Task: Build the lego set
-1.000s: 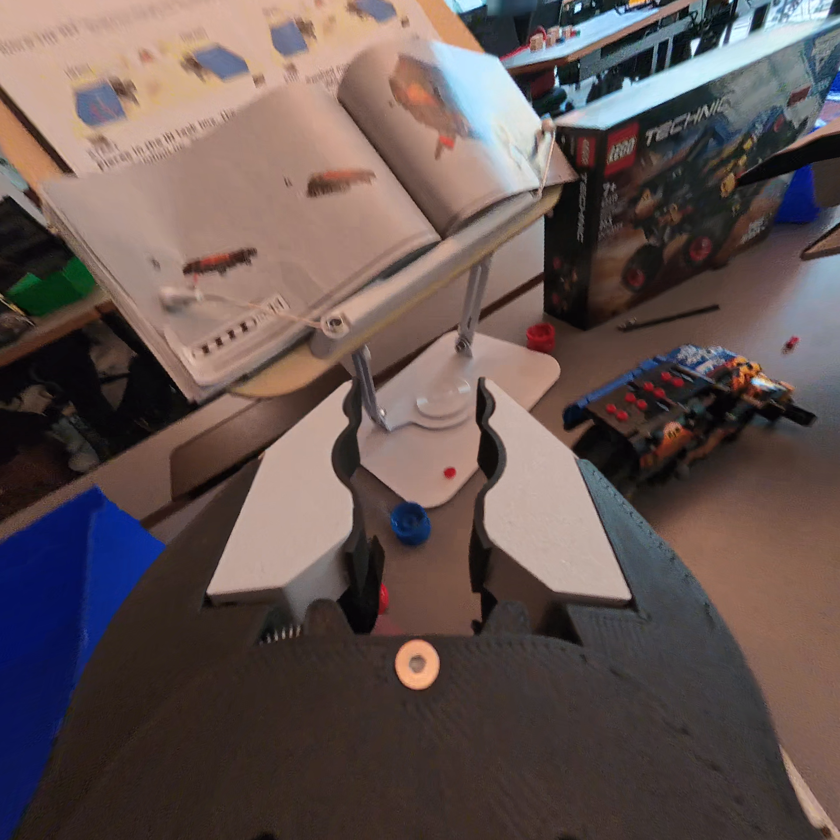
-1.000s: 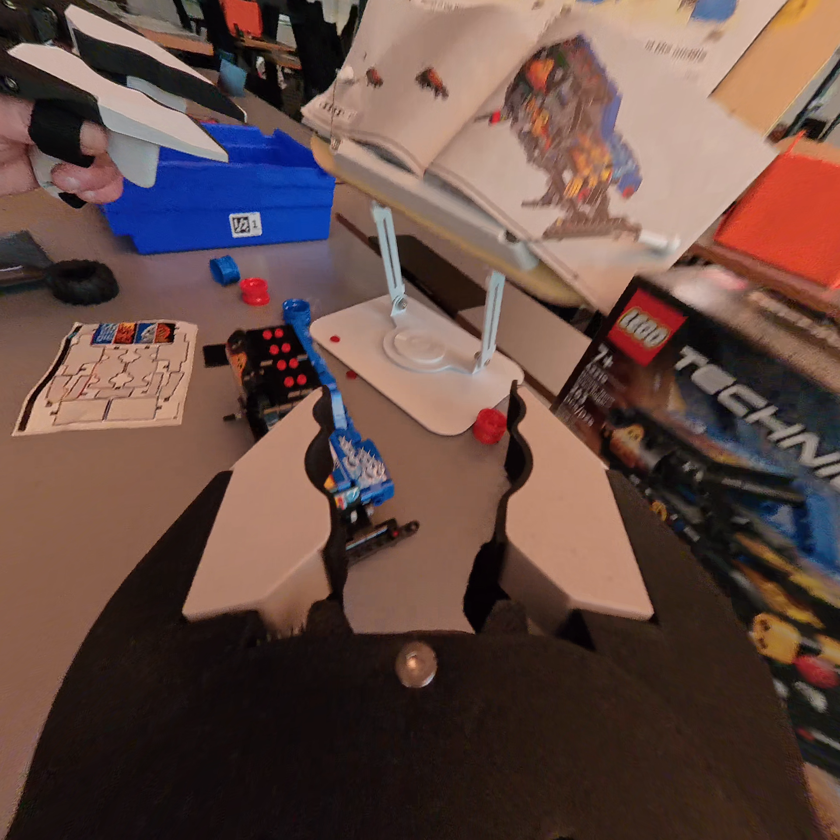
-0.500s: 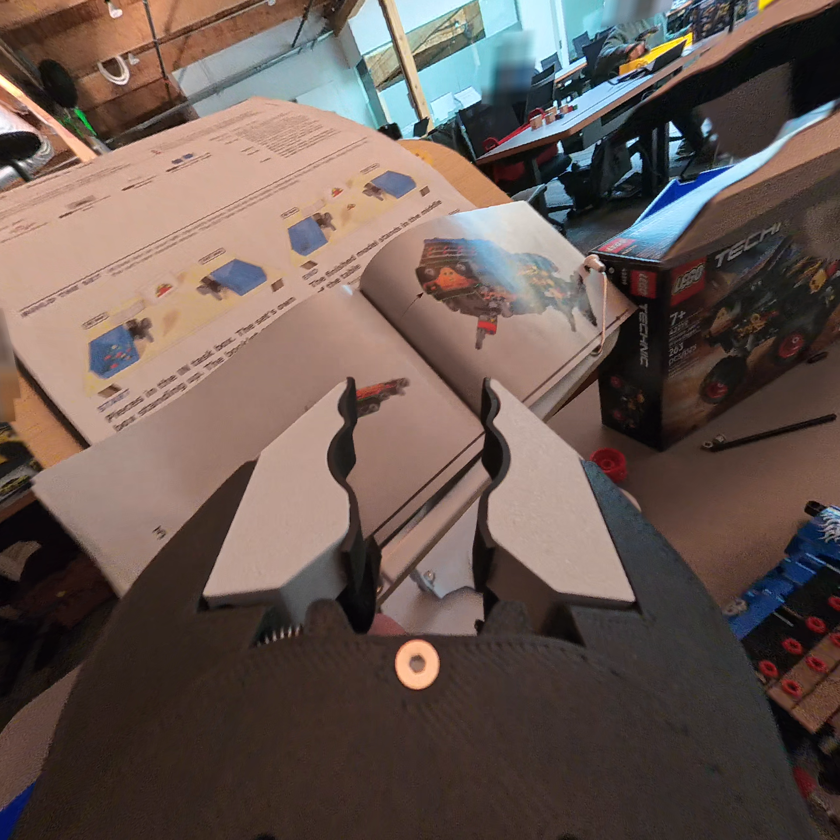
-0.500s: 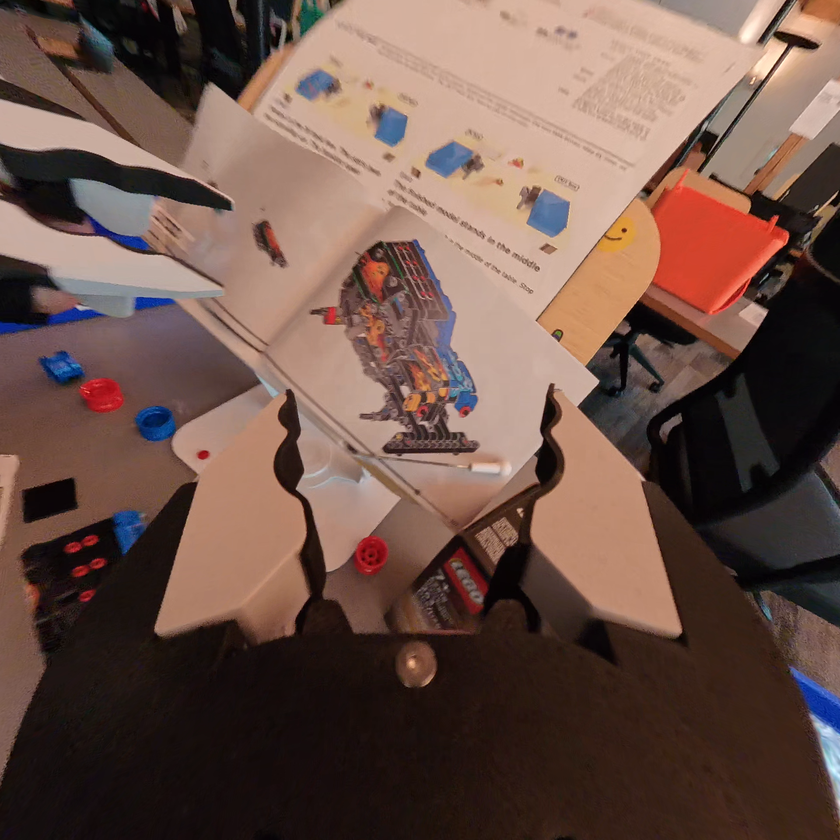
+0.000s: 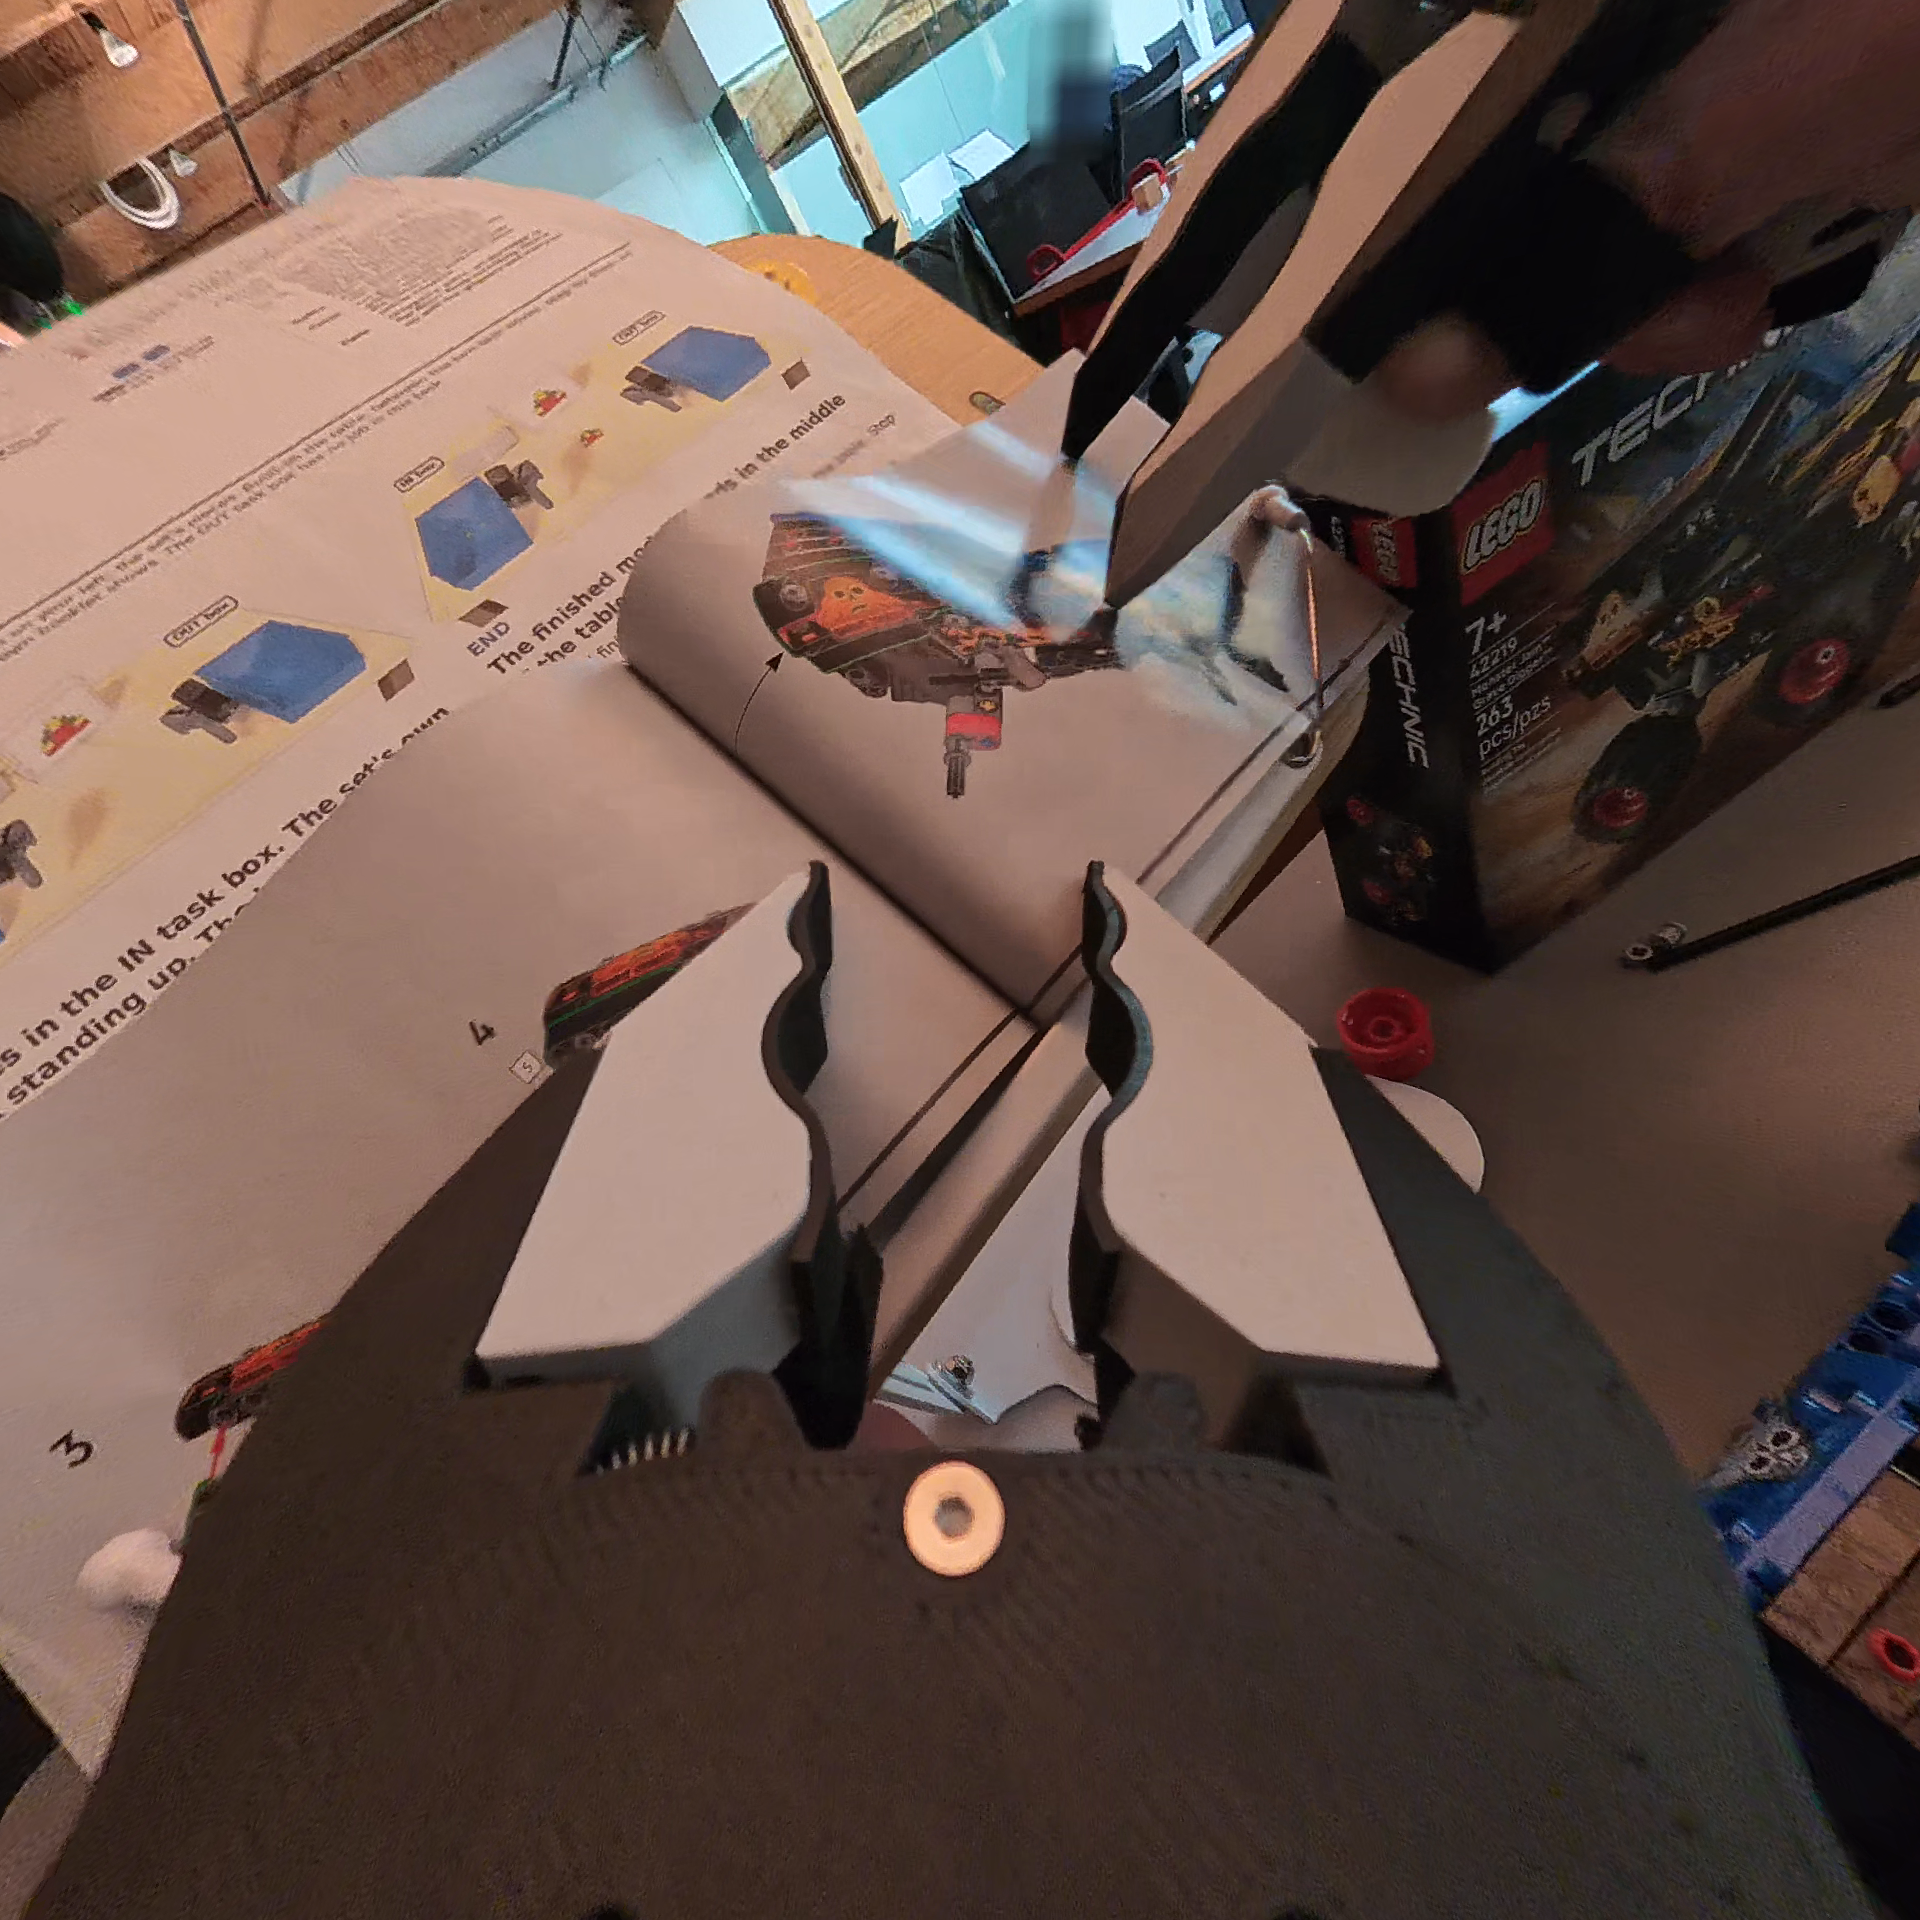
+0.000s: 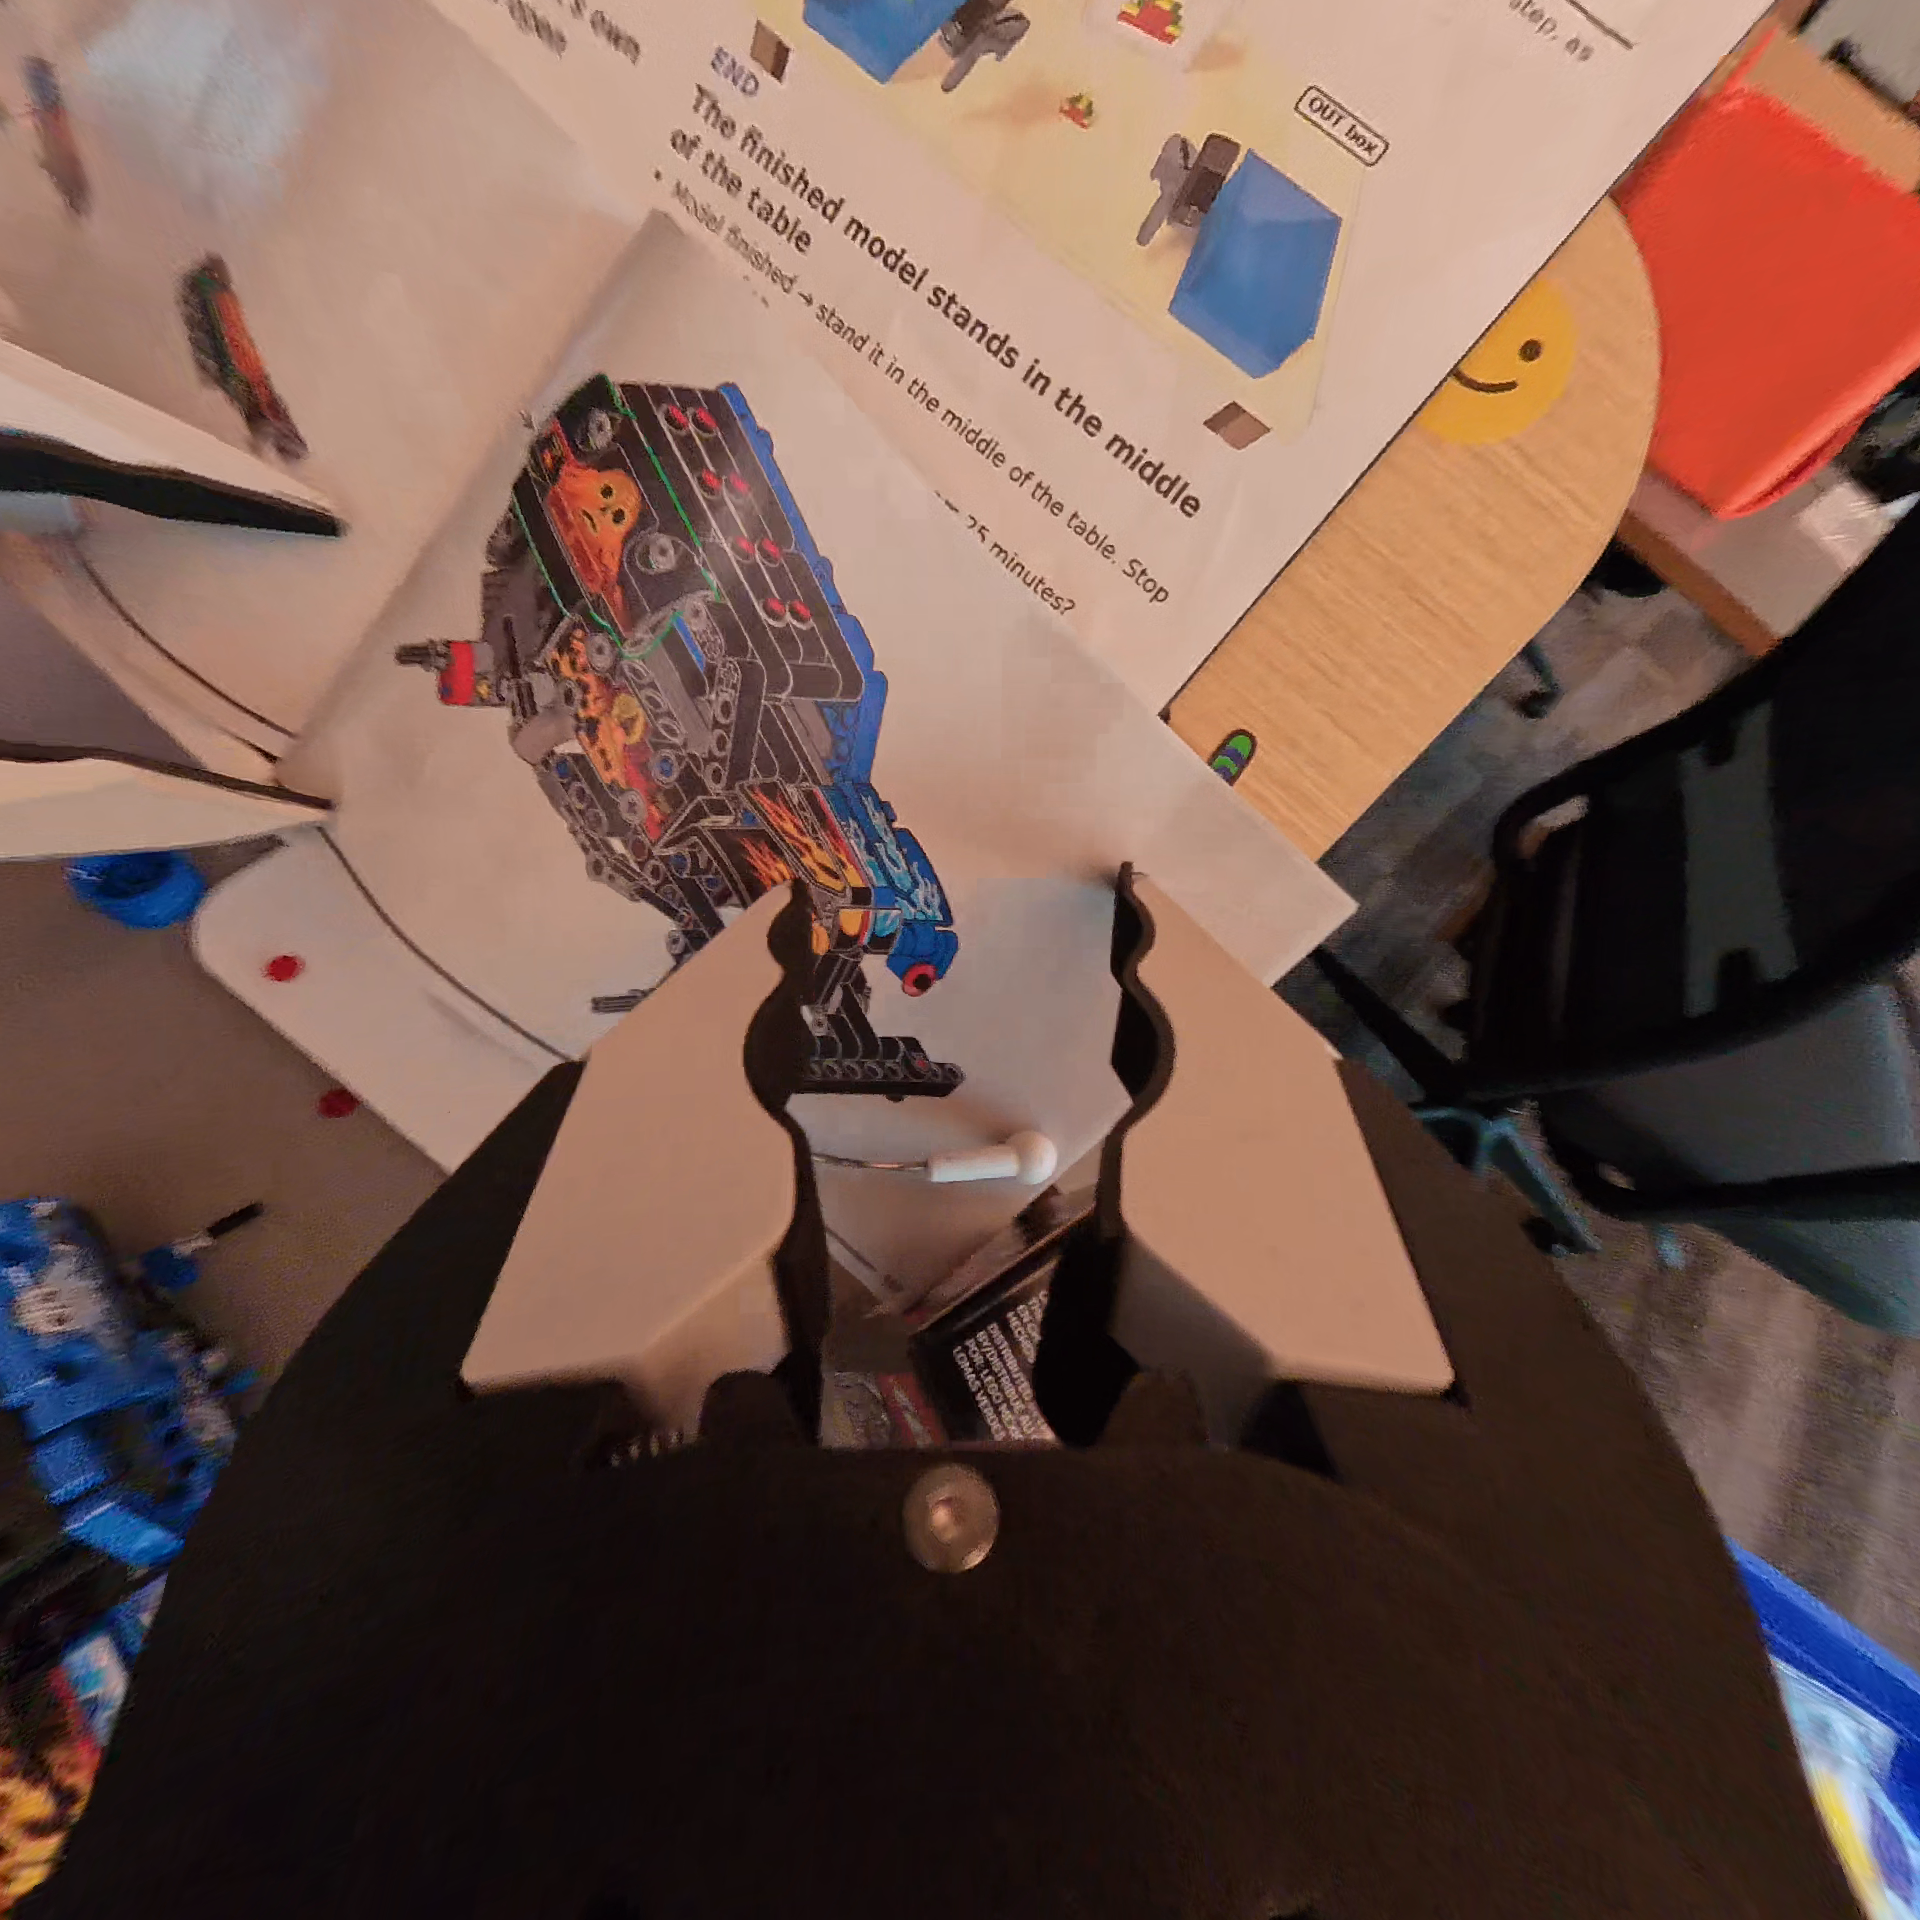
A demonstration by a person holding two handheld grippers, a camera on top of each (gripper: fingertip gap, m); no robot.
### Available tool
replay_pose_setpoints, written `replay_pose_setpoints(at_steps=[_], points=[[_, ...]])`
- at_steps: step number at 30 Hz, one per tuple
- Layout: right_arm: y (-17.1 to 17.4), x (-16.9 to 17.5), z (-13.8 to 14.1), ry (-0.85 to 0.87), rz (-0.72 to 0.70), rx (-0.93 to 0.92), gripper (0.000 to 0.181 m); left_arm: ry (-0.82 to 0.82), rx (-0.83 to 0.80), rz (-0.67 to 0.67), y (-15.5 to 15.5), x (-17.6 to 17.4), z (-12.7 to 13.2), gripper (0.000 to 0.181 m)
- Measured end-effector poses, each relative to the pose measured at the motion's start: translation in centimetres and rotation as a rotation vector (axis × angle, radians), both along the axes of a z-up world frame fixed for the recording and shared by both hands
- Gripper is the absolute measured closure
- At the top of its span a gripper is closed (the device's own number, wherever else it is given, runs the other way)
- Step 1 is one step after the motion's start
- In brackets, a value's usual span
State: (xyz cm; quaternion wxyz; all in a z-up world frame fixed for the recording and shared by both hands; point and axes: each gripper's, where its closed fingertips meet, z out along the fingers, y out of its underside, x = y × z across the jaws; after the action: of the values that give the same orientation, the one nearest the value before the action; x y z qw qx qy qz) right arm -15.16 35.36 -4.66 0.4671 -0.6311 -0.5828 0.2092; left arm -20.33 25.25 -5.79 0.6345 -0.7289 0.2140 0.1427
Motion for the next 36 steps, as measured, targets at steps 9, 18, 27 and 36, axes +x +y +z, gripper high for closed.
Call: replay_pose_setpoints(at_steps=[9, 18, 27, 36], points=[[-1.0, -1.0, -1.0, -0.062, 0.016, -0.017, 0.181, -0.016, -0.012, -0.015, -0.3, 0.4, -0.3, 0.128], [-5.7, -3.2, -1.0, -0.059, 0.169, -0.11, 0.181, 0.046, 0.007, -0.019, -0.4, 1.0, 0.1, 0.111], [-5.0, -3.0, 1.2, 0.007, 0.135, -0.086, 0.115, 0.105, 0.016, 0.066, 0.4, 0.4, 0.1, 0.123], [1.1, 0.7, -0.3, -0.134, -0.004, 0.063, 0.083, 0.034, 0.011, 0.071, 0.5, -0.1, -0.1, 0.127]])
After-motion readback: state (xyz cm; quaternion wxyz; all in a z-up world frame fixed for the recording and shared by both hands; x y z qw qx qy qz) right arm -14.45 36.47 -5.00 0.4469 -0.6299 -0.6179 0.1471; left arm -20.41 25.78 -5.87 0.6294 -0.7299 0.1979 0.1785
